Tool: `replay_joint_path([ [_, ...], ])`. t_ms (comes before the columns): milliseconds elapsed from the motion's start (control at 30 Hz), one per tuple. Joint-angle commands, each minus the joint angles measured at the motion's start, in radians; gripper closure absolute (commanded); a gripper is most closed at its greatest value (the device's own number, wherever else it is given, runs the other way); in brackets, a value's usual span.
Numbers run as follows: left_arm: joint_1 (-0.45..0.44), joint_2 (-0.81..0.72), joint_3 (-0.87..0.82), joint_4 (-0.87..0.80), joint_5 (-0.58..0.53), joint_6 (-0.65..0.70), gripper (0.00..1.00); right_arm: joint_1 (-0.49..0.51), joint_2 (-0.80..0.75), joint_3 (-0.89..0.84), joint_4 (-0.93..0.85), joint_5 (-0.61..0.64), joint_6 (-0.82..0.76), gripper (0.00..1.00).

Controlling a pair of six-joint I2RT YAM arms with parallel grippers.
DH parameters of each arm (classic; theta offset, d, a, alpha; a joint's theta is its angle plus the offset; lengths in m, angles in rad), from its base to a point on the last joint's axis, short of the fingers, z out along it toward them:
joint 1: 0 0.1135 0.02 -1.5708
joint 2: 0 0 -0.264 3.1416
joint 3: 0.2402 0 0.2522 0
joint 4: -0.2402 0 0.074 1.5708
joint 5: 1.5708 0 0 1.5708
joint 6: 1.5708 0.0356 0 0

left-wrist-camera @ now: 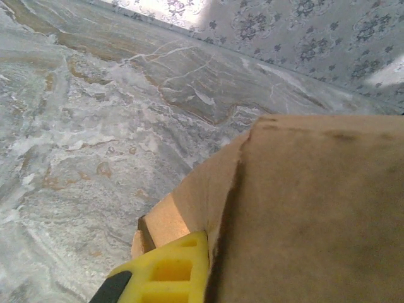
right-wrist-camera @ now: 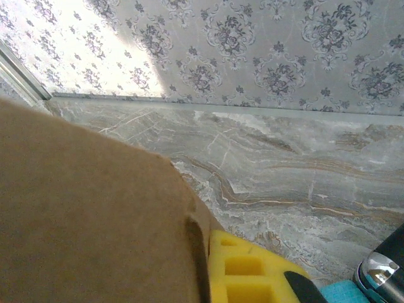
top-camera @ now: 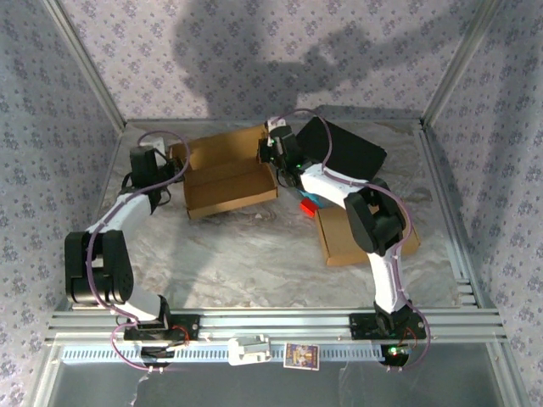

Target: Fold the paper box

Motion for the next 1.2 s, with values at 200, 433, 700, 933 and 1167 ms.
replay_joint_path([
  [200,-0.024,0.010,-0.087,0.138,0.148,-0.014,1.00,0.038,0.010,-0.069,0.016,-0.067,0.011,1.00],
  [433,-0.030,-0.017,-0.112,0.087,0.091,0.007,1.00,0.030,-0.009,-0.028,-0.135,-0.048,0.027,0.89],
  [700,-0.046,-0.044,-0.104,0.025,0.014,0.042,1.00,0.018,-0.128,0.009,-0.367,-0.082,0.145,0.49],
  [933,-0.075,-0.038,-0.097,0.020,-0.027,0.045,1.00,0.015,-0.242,-0.004,-0.576,-0.150,0.383,0.35],
  [1167,-0.095,-0.030,-0.095,0.026,-0.056,0.041,1.00,0.018,-0.339,-0.047,-0.640,-0.207,0.537,0.34],
])
